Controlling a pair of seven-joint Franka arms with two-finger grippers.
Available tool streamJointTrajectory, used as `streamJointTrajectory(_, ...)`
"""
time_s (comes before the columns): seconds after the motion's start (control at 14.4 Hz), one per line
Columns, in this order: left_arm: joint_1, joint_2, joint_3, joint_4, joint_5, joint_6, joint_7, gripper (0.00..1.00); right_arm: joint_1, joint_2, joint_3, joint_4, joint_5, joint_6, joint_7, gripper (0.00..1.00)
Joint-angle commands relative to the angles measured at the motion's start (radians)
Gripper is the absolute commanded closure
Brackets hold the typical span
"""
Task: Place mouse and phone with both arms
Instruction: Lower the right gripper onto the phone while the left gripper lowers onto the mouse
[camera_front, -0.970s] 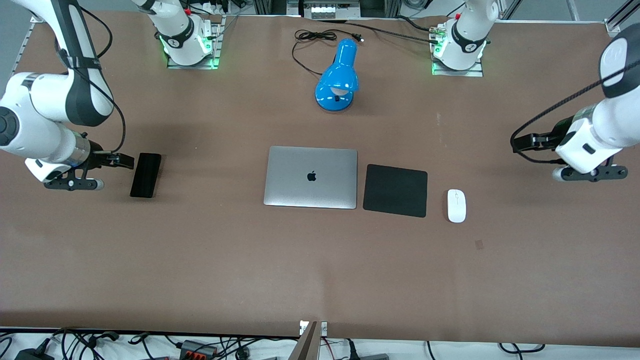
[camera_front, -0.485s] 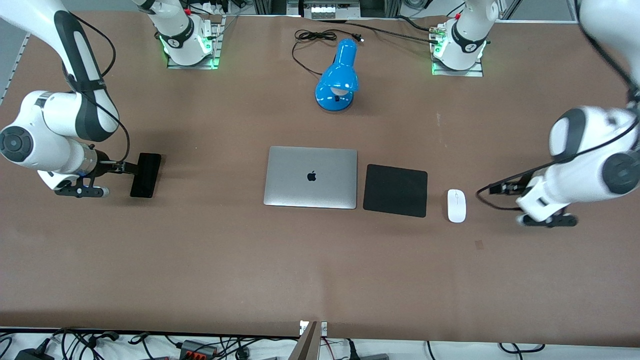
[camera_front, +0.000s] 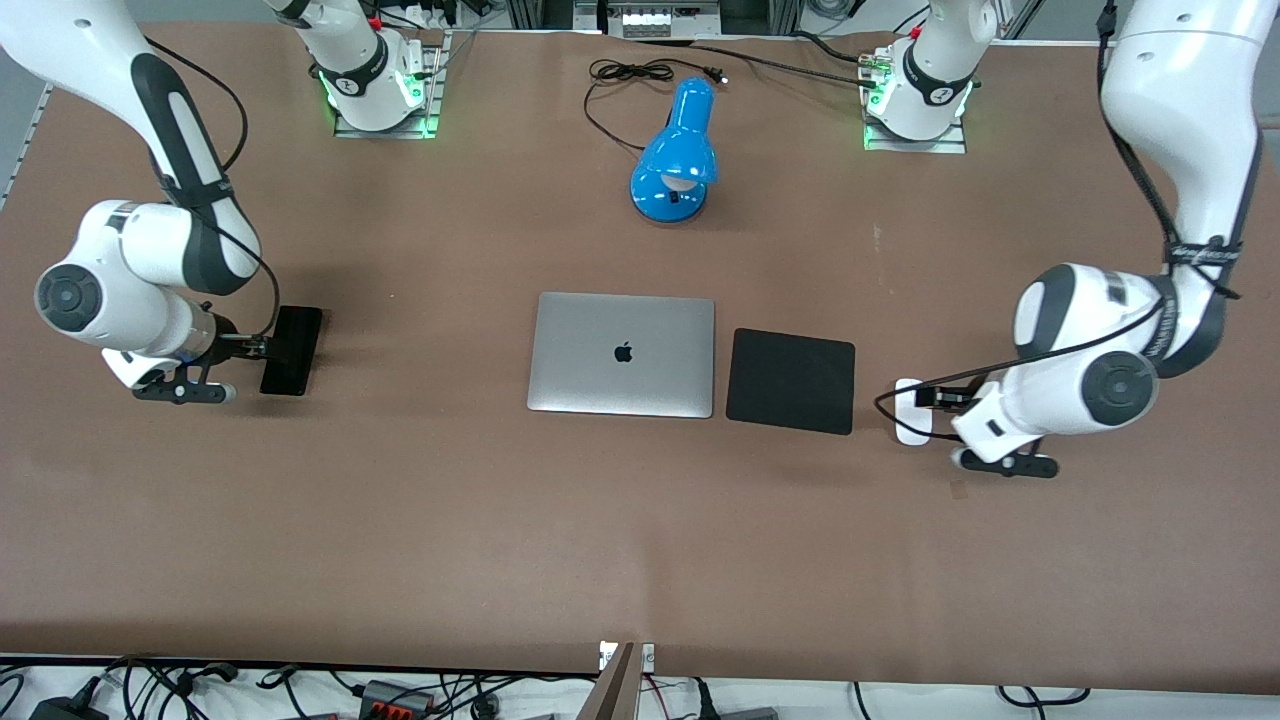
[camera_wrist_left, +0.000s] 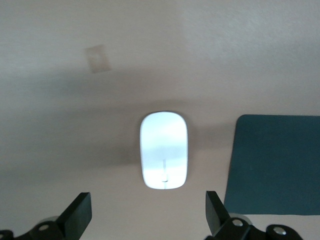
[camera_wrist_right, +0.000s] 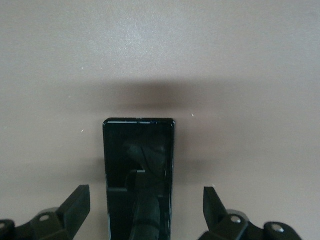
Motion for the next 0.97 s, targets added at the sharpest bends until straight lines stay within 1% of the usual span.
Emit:
streamJointTrajectory(0.0,0.005,0.044,-0.004,0.025,0.032,0.006,0.015,0.0,-0.012,0.009,0.012,-0.057,-0.004,0.096,0.046,0.0)
streamJointTrajectory(0.14,-0.001,0.063,-0.004,0.025,0.073,0.021,0.015,0.0,-0.012,0.026,0.015,-0.057,0.008,0.1,0.063,0.0)
streamJointTrajectory(0.35,-0.001,0.092,-0.004,0.025,0.078,0.032,0.014,0.0,-0.005,0.048,0.018,-0.057,0.086,0.102,0.063,0.0)
streamJointTrajectory(0.9,-0.011,0.13,-0.004,0.025,0.08,0.063,0.014,0.0,-0.003,0.068,0.018,-0.057,0.088,0.082,0.06,0.0)
